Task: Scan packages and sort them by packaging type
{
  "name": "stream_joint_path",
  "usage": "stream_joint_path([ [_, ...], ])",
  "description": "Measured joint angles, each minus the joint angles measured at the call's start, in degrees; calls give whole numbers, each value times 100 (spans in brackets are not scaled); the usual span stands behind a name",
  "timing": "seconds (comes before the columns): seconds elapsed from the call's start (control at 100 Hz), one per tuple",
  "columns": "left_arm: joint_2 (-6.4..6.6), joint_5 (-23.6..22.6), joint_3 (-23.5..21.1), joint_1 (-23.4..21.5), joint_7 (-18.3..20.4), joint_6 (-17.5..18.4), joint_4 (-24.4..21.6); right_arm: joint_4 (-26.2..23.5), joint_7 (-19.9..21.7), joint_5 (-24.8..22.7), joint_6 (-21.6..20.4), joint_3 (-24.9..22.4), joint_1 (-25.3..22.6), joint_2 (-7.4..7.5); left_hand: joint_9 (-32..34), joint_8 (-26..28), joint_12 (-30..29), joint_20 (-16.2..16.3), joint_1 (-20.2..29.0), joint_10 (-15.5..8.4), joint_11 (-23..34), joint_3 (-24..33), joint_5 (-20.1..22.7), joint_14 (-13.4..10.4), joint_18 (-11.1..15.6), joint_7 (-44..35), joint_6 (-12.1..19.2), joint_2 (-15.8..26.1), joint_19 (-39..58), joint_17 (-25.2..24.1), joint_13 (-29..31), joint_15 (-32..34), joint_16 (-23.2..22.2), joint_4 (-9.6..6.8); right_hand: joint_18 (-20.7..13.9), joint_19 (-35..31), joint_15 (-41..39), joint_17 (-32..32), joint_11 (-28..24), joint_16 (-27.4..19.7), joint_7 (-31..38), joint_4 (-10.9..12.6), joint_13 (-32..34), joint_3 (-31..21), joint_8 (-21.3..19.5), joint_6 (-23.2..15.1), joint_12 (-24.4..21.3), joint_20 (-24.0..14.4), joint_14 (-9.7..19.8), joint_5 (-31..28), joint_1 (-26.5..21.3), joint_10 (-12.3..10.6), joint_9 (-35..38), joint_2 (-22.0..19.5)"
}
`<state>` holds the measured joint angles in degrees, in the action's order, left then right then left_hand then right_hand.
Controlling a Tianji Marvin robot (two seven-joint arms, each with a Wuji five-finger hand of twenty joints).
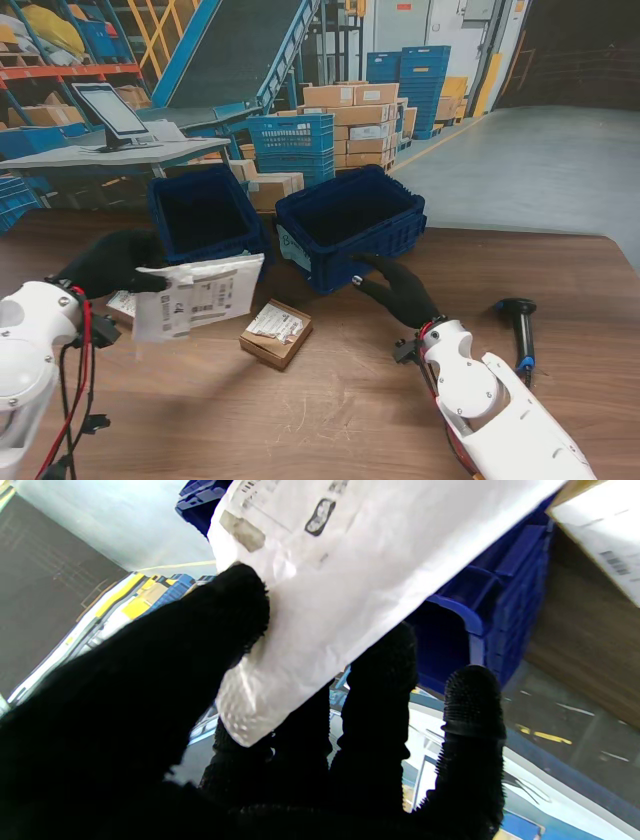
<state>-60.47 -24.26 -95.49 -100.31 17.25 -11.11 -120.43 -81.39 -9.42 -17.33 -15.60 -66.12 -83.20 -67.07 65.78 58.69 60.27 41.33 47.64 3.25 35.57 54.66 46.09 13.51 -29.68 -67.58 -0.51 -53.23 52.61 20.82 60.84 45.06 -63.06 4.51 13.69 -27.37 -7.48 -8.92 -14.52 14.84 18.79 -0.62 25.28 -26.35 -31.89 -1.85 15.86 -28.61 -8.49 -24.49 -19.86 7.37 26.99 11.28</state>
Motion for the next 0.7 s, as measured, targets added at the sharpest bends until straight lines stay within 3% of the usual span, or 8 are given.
stream_joint_path([
  [0.52,-193,516,1331,797,-990,546,932,-160,35,46,151,-168,-123,4,0,1,16,3,0,61,0,0,0,4,-70,1,-49,0,0,-57,0,0,-15,-1,0,1,1,0,0,0,0,0,0,0,0,0,0,-1,0,0,0,0,0,0],
  [0.7,-270,687,1604,878,-1208,687,1016,-178,71,75,187,-215,-135,7,0,4,16,5,69,71,1,0,0,6,-88,1,-67,-4,0,-68,0,0,-16,-2,0,1,1,0,0,0,0,0,0,0,0,0,0,-1,0,0,0,0,0,0],
])
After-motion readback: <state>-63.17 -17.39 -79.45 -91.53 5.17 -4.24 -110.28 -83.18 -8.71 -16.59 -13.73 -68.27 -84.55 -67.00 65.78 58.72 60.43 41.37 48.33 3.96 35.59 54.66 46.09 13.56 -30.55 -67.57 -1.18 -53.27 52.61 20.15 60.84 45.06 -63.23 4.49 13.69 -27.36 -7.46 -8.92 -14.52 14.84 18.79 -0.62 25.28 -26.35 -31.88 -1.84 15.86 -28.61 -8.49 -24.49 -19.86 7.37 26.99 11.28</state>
